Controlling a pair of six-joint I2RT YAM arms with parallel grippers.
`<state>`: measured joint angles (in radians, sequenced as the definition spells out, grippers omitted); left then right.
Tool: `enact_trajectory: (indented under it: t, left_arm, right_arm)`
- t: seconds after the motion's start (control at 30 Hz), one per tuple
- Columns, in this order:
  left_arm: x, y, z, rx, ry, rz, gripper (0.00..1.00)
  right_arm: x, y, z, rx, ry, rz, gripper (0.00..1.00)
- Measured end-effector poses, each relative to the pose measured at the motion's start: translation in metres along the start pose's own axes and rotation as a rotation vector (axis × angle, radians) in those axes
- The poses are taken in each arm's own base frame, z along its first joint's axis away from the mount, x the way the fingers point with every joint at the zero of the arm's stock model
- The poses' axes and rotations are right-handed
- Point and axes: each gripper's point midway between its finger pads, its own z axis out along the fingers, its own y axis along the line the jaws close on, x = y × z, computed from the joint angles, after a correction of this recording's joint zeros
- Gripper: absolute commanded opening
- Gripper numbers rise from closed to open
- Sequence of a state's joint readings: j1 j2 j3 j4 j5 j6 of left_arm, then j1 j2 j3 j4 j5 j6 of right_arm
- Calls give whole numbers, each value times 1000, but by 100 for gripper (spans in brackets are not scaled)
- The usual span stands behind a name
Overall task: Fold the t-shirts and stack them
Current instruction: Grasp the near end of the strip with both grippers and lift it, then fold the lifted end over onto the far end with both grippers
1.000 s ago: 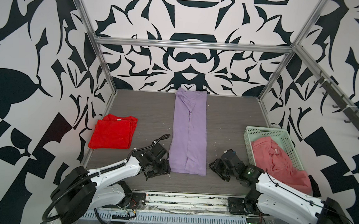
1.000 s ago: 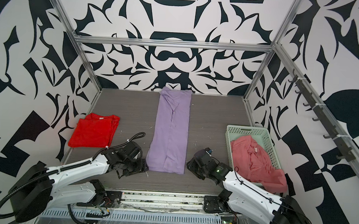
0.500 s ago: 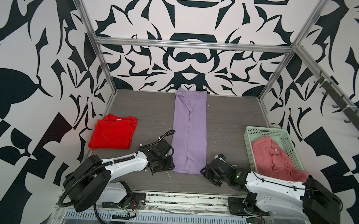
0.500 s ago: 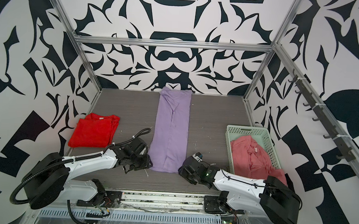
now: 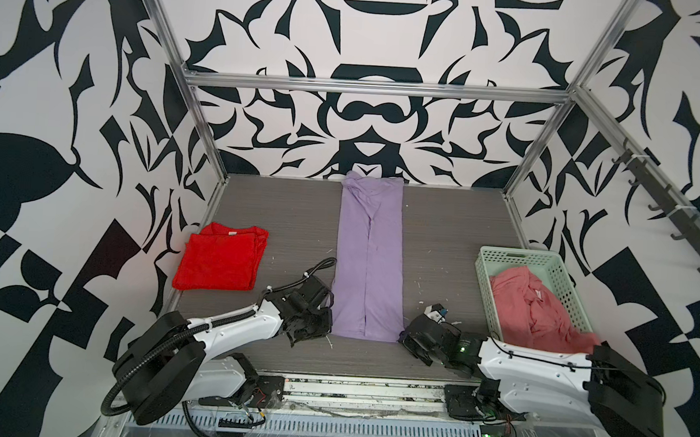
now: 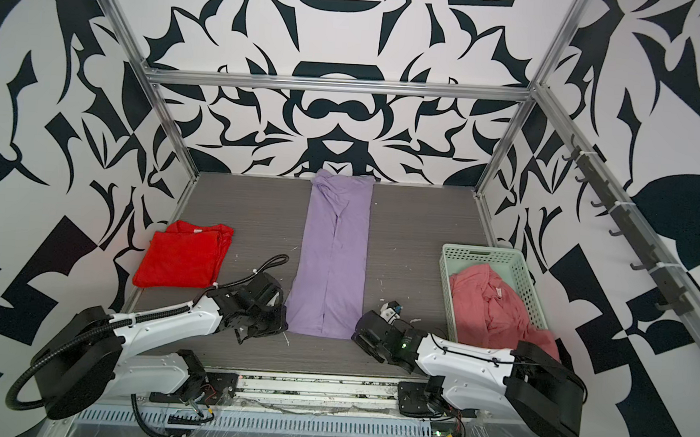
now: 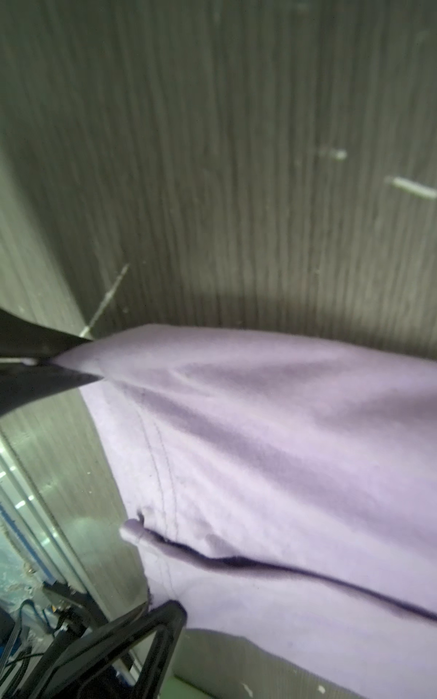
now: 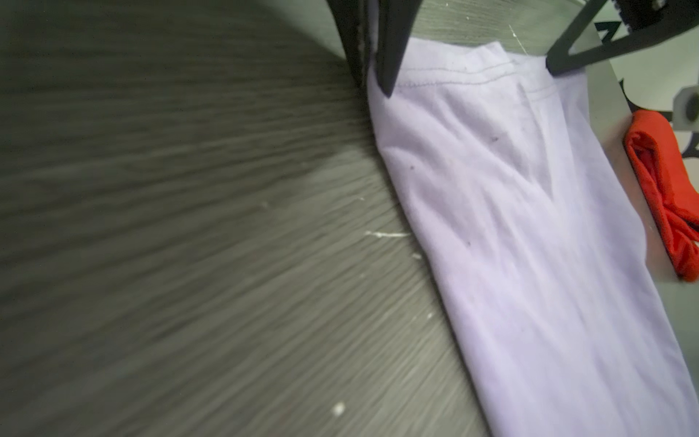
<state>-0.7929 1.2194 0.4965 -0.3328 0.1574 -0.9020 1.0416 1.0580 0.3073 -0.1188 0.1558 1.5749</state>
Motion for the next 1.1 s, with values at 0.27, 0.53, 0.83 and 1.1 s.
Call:
enact_trajectory:
  t: [0.27, 0.53, 0.83, 1.1]
  left_arm:
    - [19, -13, -32, 136, -9, -30, 0]
    - [4, -50, -71, 206, -45, -24, 0]
    - [-106, -90, -81, 170, -143, -14, 0]
    - [-223, -86, -56, 149, -158, -31, 0]
  right_arm:
    - [14, 12, -18, 21, 40, -96, 0]
    - [15, 70, -38, 1, -8, -193, 0]
    - [-81, 139, -45, -54, -194, -138, 0]
    - [-172, 168, 8, 1, -169, -128, 0]
